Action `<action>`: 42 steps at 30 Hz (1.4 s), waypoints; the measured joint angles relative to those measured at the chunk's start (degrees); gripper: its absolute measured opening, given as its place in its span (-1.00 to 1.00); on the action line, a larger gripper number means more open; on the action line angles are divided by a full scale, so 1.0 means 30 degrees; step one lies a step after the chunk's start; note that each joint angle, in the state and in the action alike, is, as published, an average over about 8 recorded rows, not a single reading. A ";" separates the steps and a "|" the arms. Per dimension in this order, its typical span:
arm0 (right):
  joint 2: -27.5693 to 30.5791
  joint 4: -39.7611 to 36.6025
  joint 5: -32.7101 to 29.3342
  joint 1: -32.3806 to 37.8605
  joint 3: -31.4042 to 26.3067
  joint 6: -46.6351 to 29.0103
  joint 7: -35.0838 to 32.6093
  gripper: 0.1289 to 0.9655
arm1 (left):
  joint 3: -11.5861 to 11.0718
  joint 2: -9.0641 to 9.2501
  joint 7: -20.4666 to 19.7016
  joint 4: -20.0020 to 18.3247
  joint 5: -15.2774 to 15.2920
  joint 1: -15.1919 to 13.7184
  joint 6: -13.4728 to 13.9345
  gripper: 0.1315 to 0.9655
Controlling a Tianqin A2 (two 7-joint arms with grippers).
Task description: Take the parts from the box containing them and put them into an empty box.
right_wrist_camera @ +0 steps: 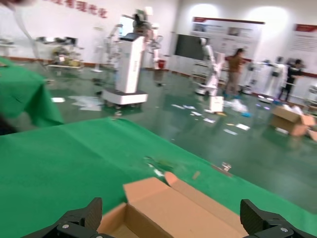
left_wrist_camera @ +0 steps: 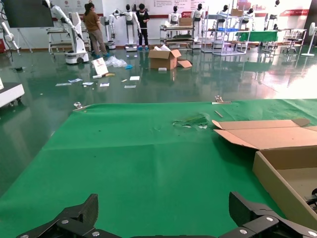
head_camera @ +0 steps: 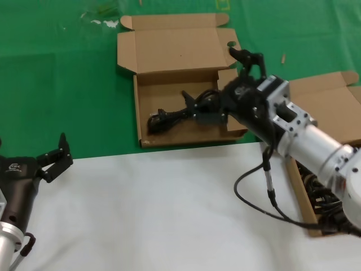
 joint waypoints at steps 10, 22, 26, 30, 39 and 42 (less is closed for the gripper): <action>-0.0379 0.0935 0.1474 -0.2723 0.1368 0.2707 -0.0341 1.00 | 0.0000 0.0000 0.0000 0.0000 -0.0001 0.0000 0.0000 0.95; -0.0832 0.2052 0.3234 -0.5978 0.3002 0.5940 -0.0750 1.00 | 0.0000 0.0000 -0.0003 0.0000 -0.0002 0.0000 0.0000 1.00; -0.0962 0.2371 0.3738 -0.6911 0.3471 0.6865 -0.0867 1.00 | 0.0000 0.0000 -0.0003 0.0000 -0.0002 0.0000 0.0000 1.00; -0.1027 0.2533 0.3992 -0.7379 0.3707 0.7333 -0.0926 1.00 | -0.0001 0.0000 -0.0003 0.0000 -0.0002 0.0000 0.0000 1.00; -0.1037 0.2559 0.4035 -0.7452 0.3744 0.7411 -0.0937 1.00 | -0.0001 0.0000 -0.0003 0.0000 -0.0002 0.0000 0.0000 1.00; -0.1037 0.2559 0.4035 -0.7452 0.3744 0.7411 -0.0937 1.00 | -0.0001 0.0000 -0.0003 0.0000 -0.0002 0.0000 0.0000 1.00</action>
